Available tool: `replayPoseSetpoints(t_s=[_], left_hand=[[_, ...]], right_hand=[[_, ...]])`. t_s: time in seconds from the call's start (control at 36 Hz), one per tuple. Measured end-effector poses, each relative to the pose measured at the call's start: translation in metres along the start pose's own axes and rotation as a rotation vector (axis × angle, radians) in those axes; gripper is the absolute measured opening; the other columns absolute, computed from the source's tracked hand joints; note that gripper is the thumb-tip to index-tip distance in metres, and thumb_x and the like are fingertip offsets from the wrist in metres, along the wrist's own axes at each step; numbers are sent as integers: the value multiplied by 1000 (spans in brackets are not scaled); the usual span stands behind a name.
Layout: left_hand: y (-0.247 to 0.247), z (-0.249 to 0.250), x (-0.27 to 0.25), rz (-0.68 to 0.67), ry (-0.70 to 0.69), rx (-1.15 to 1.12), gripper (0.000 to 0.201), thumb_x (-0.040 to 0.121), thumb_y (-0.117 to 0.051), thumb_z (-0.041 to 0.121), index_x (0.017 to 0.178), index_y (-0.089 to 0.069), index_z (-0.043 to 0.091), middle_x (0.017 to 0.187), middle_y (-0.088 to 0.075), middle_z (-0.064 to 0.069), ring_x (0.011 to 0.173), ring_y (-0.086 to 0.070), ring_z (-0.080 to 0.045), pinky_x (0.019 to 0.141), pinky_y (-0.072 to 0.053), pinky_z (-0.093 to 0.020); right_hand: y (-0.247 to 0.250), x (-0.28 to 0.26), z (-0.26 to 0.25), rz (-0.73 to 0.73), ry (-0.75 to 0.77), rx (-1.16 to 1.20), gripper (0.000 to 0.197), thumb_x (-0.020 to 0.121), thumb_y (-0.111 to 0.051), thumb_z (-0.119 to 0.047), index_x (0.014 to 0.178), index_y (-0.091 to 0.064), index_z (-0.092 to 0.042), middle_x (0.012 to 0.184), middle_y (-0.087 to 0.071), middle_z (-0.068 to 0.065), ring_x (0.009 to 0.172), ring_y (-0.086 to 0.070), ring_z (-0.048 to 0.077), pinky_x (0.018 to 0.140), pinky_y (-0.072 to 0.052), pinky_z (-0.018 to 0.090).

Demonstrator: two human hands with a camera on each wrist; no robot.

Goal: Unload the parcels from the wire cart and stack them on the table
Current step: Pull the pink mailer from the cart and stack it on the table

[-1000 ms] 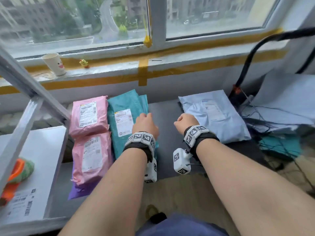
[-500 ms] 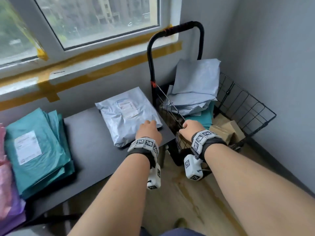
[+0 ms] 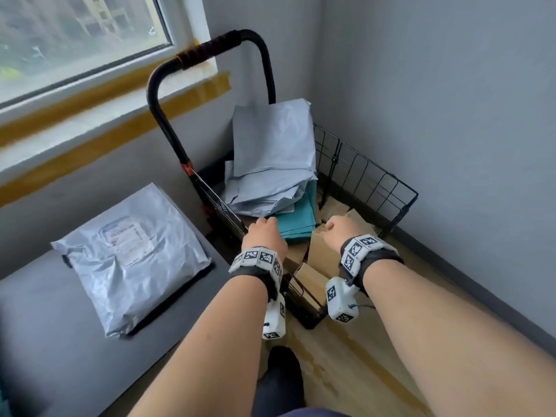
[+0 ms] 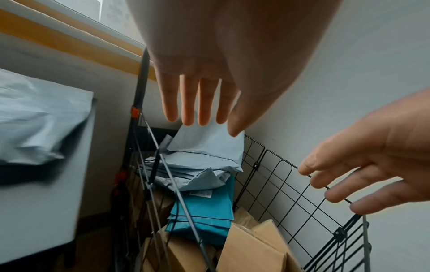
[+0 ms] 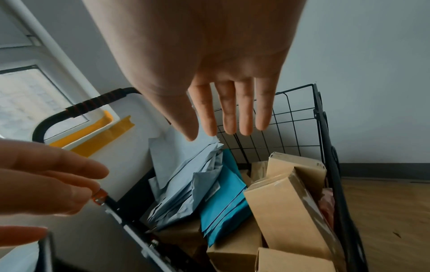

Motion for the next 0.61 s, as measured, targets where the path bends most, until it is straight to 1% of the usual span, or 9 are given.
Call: replayPoseSetpoints(t_s=[0.06,0.14,0.22,0.31,0.36,0.42,0.5,0.61], left_hand=[[1,7,22,-23,2,2,41,89,-48,14,130,-46,15,134,-45,-8,122,-43,-28,100,-43,-43],[4,18,51,-56,14,-2,45,88,-45,11,133,-44,15,134,-44,-8,123,-43,-28,100,-43,-42],[1,29,78,-78,-9,-2,48,88,-44,10,136,-42,16,137,-43,-9,125,-41,-27,102,-42,-40],[-1,39,97,-90,-10,2,50,89,-44,10,138,-41,17,139,-41,-7,127,-40,-27,101,-42,-39],[-1,45,110,-106,-2,3,49,88,-43,10,137,-41,17,137,-42,-6,126,-40,-26,101,-42,-40],[0,50,126,-110,9,6,45,89,-44,12,134,-43,16,133,-44,-8,124,-41,-26,100,-43,-41],[-1,55,149,-92,63,-24,45,90,-45,12,135,-43,16,135,-43,-7,124,-42,-26,99,-44,-41],[0,62,178,-53,153,-62,45,91,-47,13,136,-42,16,136,-43,-7,122,-44,-26,97,-46,-42]], right_hand=[[6,16,2,-13,-24,4,29,96,-50,-26,120,-60,-14,120,-63,7,106,-60,26,83,-46,29],[12,41,7,-34,-65,67,32,95,-53,-26,124,-59,-13,125,-61,8,111,-58,27,88,-45,30],[16,66,16,-35,-112,72,29,95,-53,-26,119,-61,-12,119,-64,9,106,-60,28,87,-47,32],[20,85,22,-59,-131,64,29,93,-54,-29,113,-64,-12,114,-66,8,103,-62,28,90,-51,36],[24,100,24,-73,-134,55,27,91,-54,-30,108,-64,-13,111,-66,8,98,-62,28,89,-52,38],[26,118,23,-86,-127,45,24,90,-53,-28,108,-64,-14,110,-66,8,98,-63,27,88,-52,36],[33,153,20,-104,-107,48,25,92,-53,-24,113,-62,-14,114,-65,8,100,-62,27,86,-49,31],[44,205,10,-120,-47,59,30,92,-53,-21,121,-59,-12,122,-62,8,108,-60,29,85,-46,30]])
Point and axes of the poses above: each hand's wrist, its own x-axis towards the middle knuckle, its own y-axis out of the back of the hand, z = x × y, the point moved 2 cm from there along x, towards the middle knuckle
